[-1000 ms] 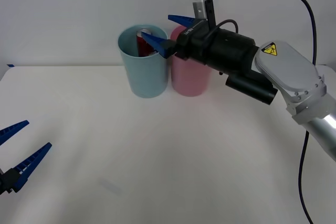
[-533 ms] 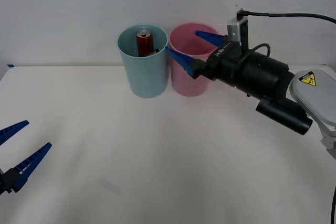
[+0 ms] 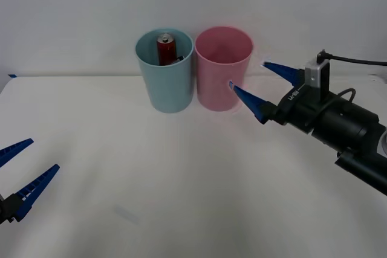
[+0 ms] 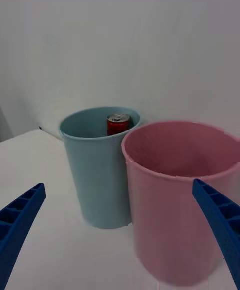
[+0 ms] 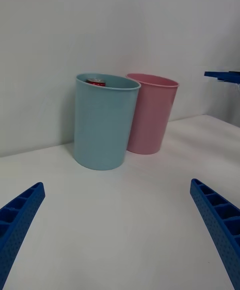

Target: Grasp the object on the table and drop it into the matching bin: aluminum can to the light blue bin, PET bottle to the pink bin.

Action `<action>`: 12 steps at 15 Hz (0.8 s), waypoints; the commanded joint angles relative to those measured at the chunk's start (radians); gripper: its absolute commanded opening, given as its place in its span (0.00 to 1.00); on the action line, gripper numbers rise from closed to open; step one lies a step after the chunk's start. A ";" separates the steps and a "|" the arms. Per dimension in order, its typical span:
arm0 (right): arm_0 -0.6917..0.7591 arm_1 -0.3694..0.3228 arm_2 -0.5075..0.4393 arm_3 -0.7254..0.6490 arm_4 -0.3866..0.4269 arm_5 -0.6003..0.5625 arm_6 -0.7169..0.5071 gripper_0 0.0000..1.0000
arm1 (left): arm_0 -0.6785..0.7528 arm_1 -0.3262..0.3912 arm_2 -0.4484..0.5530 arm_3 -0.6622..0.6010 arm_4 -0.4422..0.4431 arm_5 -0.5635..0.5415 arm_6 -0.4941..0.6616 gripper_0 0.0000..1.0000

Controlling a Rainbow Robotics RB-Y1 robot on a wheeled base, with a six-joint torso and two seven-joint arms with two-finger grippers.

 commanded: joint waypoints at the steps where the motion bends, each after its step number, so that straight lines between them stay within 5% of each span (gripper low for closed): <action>1: 0.096 0.019 -0.082 0.000 -0.043 -0.077 0.101 1.00 | 0.000 0.000 0.000 0.000 0.000 0.000 0.000 1.00; 7: 0.286 0.020 -0.194 0.002 -0.128 -0.143 0.318 1.00 | 0.000 0.000 0.000 0.000 0.000 0.000 0.000 1.00; 12: 0.401 0.083 -0.341 0.000 -0.138 -0.332 0.345 1.00 | 0.000 0.000 0.000 0.000 0.000 0.000 0.000 1.00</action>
